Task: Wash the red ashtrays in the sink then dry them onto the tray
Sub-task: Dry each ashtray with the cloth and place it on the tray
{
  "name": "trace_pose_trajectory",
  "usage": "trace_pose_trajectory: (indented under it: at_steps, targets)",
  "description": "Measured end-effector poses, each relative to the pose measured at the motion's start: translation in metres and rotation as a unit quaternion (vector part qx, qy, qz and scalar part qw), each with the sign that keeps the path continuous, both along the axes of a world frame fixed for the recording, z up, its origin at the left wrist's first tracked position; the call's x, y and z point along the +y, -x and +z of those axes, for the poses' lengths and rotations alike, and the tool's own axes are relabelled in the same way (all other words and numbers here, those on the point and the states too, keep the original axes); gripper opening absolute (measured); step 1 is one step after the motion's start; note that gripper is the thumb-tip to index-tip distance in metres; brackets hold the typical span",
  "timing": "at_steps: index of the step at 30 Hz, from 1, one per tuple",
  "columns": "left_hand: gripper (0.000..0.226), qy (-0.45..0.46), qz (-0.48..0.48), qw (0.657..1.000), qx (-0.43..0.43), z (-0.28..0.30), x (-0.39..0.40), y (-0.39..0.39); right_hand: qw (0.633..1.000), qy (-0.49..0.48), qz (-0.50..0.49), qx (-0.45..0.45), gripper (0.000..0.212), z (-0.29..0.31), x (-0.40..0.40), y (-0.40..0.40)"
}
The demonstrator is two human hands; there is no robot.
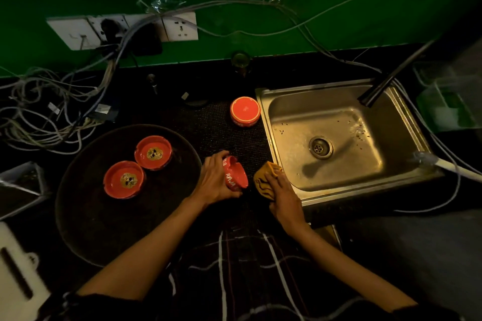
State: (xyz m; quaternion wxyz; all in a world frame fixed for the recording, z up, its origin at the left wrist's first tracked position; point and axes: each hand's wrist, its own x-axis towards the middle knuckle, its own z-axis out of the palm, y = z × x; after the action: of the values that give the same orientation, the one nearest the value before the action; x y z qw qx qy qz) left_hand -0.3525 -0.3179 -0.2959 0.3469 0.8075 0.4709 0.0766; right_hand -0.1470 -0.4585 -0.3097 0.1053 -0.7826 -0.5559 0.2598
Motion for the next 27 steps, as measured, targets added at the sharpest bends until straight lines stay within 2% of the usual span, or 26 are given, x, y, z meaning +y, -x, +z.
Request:
trace_pose_trajectory:
  at_steps: [4,7,10,13,15,18,22,25,27]
  targets:
    - [0.125,0.024,-0.025,0.999,0.033,-0.008,0.001,0.019,0.997,-0.013,-0.056,0.051,0.087,0.007,0.006,-0.002]
    - [0.126,0.042,-0.011,0.999,0.027,-0.014,-0.002,0.024,0.991,-0.033,-0.084,0.096,0.071,0.018,0.015,-0.005]
    - [0.125,0.048,0.004,0.999,0.015,-0.014,-0.007,0.011,0.976,-0.035,-0.166,0.140,0.052,0.033,0.028,-0.005]
    - [0.125,0.070,0.028,0.997,-0.009,-0.015,-0.016,-0.006,0.964,-0.090,-0.182,0.171,0.057,0.047,0.038,0.003]
    - [0.126,0.099,0.032,0.994,-0.029,-0.014,-0.017,-0.007,0.968,-0.123,-0.135,0.172,0.068,0.052,0.044,0.013]
    - [0.125,0.117,-0.010,0.991,-0.060,-0.015,-0.004,0.006,0.986,-0.093,-0.001,0.135,0.079,0.049,0.050,0.032]
    - [0.120,0.101,-0.037,0.993,-0.059,-0.019,0.014,0.022,0.980,-0.033,0.193,-0.018,0.070,0.028,0.056,0.056]
    - [0.112,0.098,-0.052,0.992,-0.053,-0.018,0.016,0.022,0.979,0.018,0.194,-0.064,0.072,0.019,0.066,0.076]
    - [0.107,0.095,-0.053,0.992,-0.059,-0.018,0.016,0.021,0.978,0.036,0.197,-0.065,0.072,0.014,0.070,0.084]
